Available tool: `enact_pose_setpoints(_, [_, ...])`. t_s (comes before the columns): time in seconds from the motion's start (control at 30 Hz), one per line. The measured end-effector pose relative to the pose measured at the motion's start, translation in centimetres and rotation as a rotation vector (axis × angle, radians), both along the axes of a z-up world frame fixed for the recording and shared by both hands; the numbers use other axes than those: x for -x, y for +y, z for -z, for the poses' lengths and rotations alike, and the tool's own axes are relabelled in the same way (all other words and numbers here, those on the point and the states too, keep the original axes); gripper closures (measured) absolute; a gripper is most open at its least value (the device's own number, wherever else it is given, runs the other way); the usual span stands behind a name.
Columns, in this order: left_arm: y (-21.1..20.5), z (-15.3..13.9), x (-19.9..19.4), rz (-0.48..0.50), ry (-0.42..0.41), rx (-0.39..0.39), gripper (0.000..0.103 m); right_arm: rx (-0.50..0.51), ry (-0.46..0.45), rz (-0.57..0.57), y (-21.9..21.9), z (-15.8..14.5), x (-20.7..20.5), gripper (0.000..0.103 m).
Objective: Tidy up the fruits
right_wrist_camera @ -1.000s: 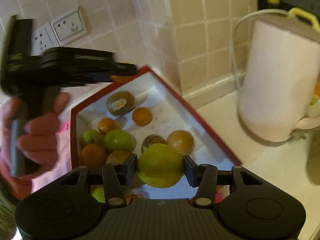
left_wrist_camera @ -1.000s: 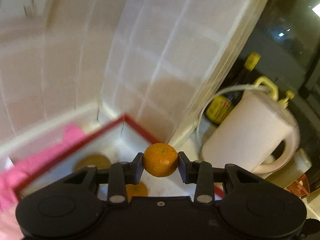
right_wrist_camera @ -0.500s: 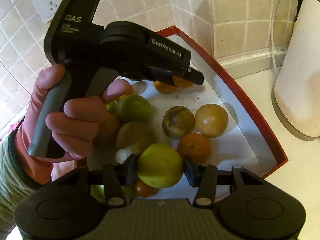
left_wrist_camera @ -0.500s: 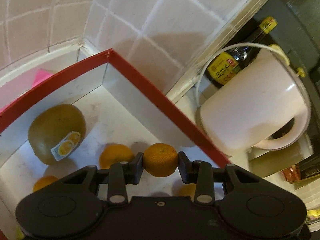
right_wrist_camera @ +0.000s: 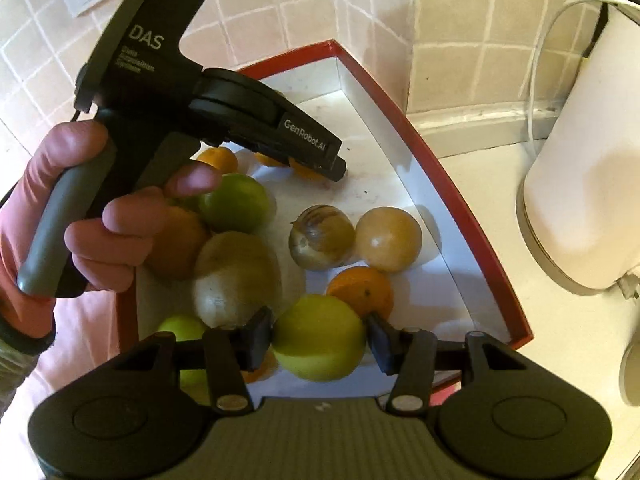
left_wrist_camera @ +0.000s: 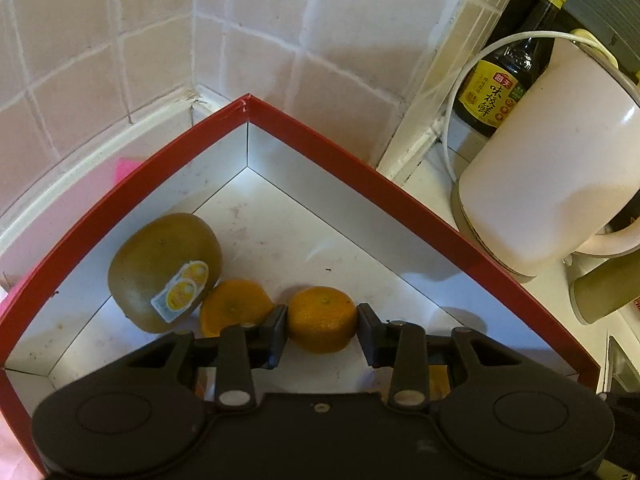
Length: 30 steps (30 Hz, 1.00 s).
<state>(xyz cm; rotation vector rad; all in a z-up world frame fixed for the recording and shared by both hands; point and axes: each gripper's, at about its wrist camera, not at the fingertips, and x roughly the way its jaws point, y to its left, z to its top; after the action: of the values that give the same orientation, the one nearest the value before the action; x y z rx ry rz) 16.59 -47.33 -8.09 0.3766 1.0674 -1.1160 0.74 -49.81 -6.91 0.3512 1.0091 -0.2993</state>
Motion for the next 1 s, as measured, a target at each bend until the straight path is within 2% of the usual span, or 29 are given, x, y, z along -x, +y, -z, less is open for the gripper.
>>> enact_pose_setpoints(0.17, [0.0, 0.1, 0.3, 0.011, -0.02, -0.006, 0.057, 0.087, 0.055, -0.036, 1.0, 0.3, -0.9, 0.047])
enact_pose_setpoints(0.33, [0.5, 0.0, 0.5, 0.014, -0.02, -0.001, 0.057, 0.077, 0.045, -0.037, 1.2, 0.2, -0.6, 0.048])
enact_pose_setpoints(0.37, [0.6, -0.1, 0.6, 0.017, -0.015, 0.004, 0.054, 0.067, 0.039, -0.033, 1.1, 0.2, -0.3, 0.048])
enact_pose_setpoints(0.4, [0.8, -0.2, 0.7, 0.022, -0.012, 0.012, 0.046, 0.053, 0.032, -0.028, 1.0, 0.1, -0.2, 0.047])
enact_pose_setpoints(0.47, [1.4, -0.4, 1.0, 0.034, 0.009, 0.028, 0.032, 0.031, 0.016, -0.005, 0.9, -0.1, 0.4, 0.039])
enact_pose_setpoints(0.53, [2.3, -1.0, 1.4, 0.027, 0.009, 0.042, 0.028, 0.037, -0.003, 0.012, 1.1, -0.8, 0.9, 0.026])
enact_pose_setpoints(0.6, [3.5, -1.8, 1.7, 0.012, -0.019, 0.049, 0.024, 0.065, -0.04, 0.016, 1.8, -1.8, 1.5, 0.023])
enact_pose_setpoints(0.73, [6.2, -4.4, 2.2, -0.026, -0.092, 0.078, 0.024, 0.143, -0.096, 0.059, 3.6, -4.3, 2.6, 0.014])
enact_pose_setpoints(1.0, [13.6, -11.8, 3.9, -0.156, -0.284, 0.152, 0.023, 0.243, -0.226, 0.17, 7.3, -9.2, 5.6, 0.005])
